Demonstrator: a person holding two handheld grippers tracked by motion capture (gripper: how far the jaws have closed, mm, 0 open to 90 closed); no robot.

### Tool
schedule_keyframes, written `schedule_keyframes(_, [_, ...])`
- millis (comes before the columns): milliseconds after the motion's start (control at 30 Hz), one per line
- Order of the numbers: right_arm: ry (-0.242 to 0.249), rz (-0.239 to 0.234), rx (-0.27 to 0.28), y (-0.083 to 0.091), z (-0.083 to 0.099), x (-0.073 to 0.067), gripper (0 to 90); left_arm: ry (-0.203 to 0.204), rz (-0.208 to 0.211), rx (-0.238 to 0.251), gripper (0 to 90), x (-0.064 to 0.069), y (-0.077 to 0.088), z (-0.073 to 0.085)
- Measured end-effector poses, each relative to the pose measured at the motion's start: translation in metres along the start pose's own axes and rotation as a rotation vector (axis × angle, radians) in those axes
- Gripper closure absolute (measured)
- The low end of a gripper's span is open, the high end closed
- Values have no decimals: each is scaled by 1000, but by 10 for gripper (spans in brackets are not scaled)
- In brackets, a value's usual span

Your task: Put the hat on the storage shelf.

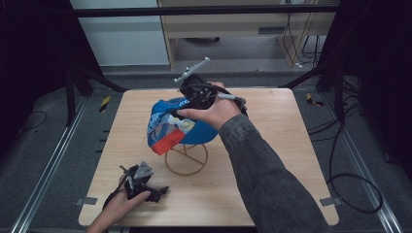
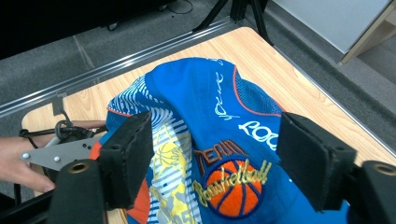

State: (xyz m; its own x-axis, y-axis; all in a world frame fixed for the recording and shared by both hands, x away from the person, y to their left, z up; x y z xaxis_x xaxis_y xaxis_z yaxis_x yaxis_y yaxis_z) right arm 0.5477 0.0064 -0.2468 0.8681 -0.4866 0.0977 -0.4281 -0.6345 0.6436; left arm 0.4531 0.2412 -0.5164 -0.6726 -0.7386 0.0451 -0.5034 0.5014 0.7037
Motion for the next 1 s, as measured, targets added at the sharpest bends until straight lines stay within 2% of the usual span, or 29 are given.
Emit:
schedule_keyframes(200, [-13,11,3,3,7,-1,157,0,0,0,0,0,0,0])
schedule_keyframes(400, [-18,20,12,8,12,0,97,1,-1,0,0,0,0,0])
schedule_keyframes(500, [-12,31,35,14,14,0,76,1,0,0,0,0,0,0])
schedule_keyframes(700, [-15,37,46,22,23,3,59,0,0,0,0,0,0,0])
schedule_keyframes(1000, [-54,80,73,36,44,13,60,-2,0,-1,0,0,0,0])
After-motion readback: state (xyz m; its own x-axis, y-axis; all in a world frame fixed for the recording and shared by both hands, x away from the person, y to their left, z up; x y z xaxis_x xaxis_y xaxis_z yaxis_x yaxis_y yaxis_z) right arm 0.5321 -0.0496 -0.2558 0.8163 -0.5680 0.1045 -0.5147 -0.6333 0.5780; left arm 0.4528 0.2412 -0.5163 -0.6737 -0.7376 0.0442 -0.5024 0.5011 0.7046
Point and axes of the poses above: each handheld gripper's, and its own axes: y roughly backward along the jaws, z roughly out of its underside, x roughly to its right, the point moved 1 cm from there along -y, roughly forward along the jaws, and after that the axes turned 5 degrees about y, right-handed, at the moved point
